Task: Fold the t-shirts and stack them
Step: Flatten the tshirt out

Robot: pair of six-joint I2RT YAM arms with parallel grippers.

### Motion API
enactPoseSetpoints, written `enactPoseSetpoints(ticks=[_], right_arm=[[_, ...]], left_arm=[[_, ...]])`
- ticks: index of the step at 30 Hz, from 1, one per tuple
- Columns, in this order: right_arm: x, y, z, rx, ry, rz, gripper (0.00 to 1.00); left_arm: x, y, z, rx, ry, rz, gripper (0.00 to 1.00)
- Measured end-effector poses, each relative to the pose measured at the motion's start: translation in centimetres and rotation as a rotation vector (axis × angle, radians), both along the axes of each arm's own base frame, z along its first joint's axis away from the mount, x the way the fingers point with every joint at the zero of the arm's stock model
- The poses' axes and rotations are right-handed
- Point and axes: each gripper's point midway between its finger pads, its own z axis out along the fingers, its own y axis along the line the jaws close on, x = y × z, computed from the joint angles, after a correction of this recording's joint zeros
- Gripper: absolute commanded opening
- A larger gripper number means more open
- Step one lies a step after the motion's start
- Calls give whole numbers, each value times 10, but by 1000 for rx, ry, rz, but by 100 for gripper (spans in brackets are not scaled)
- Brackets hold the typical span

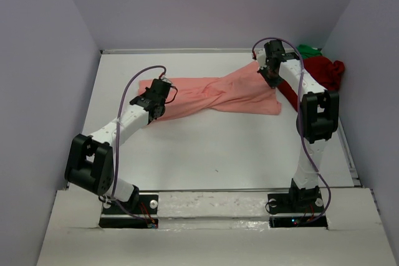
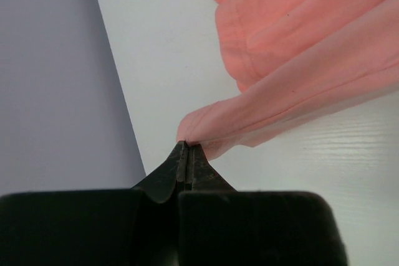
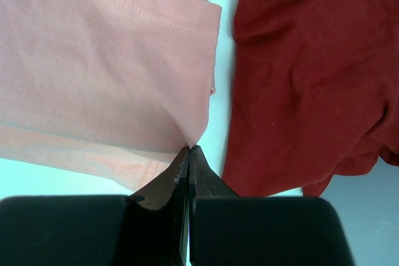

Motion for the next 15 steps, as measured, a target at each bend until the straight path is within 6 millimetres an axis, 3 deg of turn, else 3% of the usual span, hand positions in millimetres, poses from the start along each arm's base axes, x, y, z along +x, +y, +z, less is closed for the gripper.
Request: enactPoseSetpoints(ticks=[11, 15], right_arm=[[10, 2, 4, 10, -42, 1, 0], [21, 10, 20, 48, -85, 19, 0]], left_arm=[[12, 14, 42, 61, -171, 58, 0], [14, 16, 48, 74, -191, 67, 0]])
